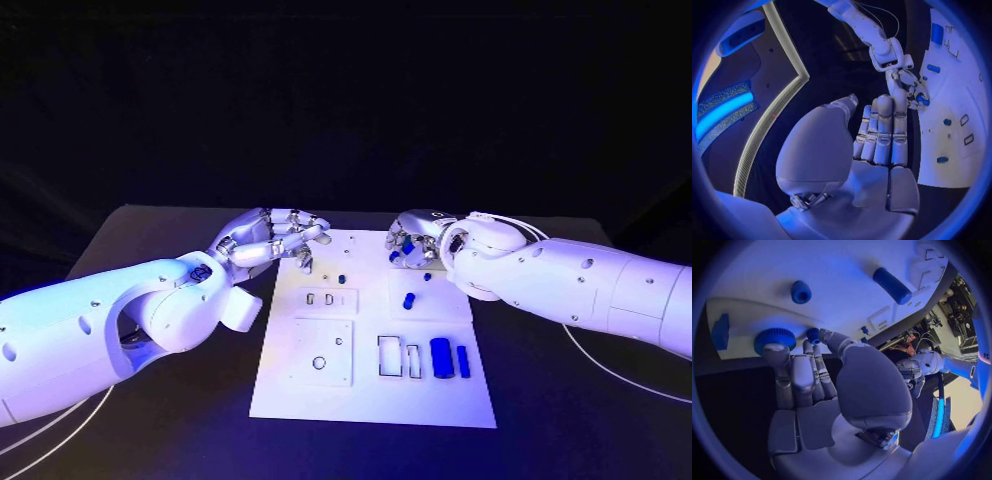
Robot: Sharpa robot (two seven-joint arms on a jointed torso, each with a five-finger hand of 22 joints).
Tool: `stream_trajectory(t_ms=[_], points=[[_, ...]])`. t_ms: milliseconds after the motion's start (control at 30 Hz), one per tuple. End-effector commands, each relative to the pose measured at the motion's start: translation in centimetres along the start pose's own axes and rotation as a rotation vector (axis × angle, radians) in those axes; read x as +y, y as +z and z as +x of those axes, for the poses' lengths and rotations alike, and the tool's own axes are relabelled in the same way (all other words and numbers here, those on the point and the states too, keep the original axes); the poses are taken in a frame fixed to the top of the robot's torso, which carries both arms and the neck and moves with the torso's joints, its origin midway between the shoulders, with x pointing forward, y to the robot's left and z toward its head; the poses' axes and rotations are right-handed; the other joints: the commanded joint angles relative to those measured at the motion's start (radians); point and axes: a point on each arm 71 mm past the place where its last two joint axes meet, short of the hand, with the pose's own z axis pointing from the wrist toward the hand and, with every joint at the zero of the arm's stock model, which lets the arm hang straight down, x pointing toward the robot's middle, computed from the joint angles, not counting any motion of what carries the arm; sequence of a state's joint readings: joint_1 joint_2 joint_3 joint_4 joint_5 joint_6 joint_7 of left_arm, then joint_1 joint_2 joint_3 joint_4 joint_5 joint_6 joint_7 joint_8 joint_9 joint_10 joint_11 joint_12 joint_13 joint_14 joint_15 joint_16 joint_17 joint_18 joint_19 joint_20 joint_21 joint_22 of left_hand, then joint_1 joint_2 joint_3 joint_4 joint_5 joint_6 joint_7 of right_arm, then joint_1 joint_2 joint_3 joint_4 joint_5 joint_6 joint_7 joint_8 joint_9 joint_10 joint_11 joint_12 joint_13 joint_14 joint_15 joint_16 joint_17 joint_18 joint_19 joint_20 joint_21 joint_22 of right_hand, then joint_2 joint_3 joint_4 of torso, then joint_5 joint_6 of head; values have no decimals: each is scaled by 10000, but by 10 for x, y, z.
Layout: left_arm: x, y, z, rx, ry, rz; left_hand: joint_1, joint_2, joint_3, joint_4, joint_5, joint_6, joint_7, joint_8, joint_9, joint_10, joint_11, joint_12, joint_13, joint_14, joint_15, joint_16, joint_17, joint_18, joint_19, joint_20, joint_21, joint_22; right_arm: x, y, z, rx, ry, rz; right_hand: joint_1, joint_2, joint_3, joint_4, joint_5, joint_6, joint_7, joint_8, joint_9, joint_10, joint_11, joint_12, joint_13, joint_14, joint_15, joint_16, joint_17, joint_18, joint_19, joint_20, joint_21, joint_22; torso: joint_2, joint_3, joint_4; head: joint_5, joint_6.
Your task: Assemble the parts on the task board
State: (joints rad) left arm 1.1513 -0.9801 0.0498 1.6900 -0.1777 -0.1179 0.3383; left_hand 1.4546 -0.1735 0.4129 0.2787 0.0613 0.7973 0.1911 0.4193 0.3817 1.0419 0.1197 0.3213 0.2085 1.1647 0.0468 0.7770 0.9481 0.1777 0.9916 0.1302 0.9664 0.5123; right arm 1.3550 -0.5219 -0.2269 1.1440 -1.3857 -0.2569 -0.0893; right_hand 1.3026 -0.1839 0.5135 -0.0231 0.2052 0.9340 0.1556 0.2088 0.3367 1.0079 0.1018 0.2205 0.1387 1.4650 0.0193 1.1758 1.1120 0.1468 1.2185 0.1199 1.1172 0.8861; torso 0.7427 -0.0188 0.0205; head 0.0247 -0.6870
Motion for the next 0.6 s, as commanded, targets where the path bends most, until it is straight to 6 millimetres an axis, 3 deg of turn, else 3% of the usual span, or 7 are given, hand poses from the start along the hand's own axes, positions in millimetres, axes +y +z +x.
stream_trajectory(t_ms=[33,233,267,300,600], points=[[-2,1,3,231,-83,84,-83,28,33,7,-37,-82,14,-60,13,-84,13,-49,10,-92,3,46,11,49,2,74,50,14,0,0,3,231,-140,-17,-12,101,76,-8,-48,65,13,62,17,84,-7,73,9,137,-44,68,25,-167,66,-9,57,28,-10,6,-23,11,-17],[-2,1,3,250,-88,75,-92,29,35,14,-38,-95,23,-71,12,-103,23,-61,7,-124,12,47,7,51,-12,86,45,11,0,0,2,95,-161,-18,85,244,278,3,-38,232,-33,169,120,197,-53,230,7,155,-82,191,117,-191,140,-43,180,217,-29,7,-27,9,-28],[-2,1,3,253,-89,72,-92,29,35,14,-38,-95,23,-71,12,-103,23,-61,7,-124,12,47,7,51,-12,86,45,11,0,-1,2,74,-168,-20,173,303,393,-38,-350,274,-47,205,165,247,-75,299,7,164,-104,249,160,-197,158,-66,223,279,-29,8,-27,9,-27],[-2,1,3,255,-89,69,-92,29,35,14,-38,-95,23,-71,12,-103,23,-61,7,-124,12,47,7,51,-12,86,45,11,0,-1,2,42,-177,-22,247,357,628,-65,-956,286,-57,227,221,267,-86,376,-5,165,-124,305,193,-210,172,-84,281,370,-26,7,-26,8,-25],[-2,1,2,267,-91,55,-99,26,34,17,-39,-106,29,-79,11,-115,29,-69,5,-140,17,48,4,52,-19,93,44,9,2,0,1,-213,-266,-11,540,549,1085,-374,-1192,685,-178,534,559,800,-287,961,200,226,-273,589,426,-272,329,-218,647,894,-19,7,-43,-14,-37]])
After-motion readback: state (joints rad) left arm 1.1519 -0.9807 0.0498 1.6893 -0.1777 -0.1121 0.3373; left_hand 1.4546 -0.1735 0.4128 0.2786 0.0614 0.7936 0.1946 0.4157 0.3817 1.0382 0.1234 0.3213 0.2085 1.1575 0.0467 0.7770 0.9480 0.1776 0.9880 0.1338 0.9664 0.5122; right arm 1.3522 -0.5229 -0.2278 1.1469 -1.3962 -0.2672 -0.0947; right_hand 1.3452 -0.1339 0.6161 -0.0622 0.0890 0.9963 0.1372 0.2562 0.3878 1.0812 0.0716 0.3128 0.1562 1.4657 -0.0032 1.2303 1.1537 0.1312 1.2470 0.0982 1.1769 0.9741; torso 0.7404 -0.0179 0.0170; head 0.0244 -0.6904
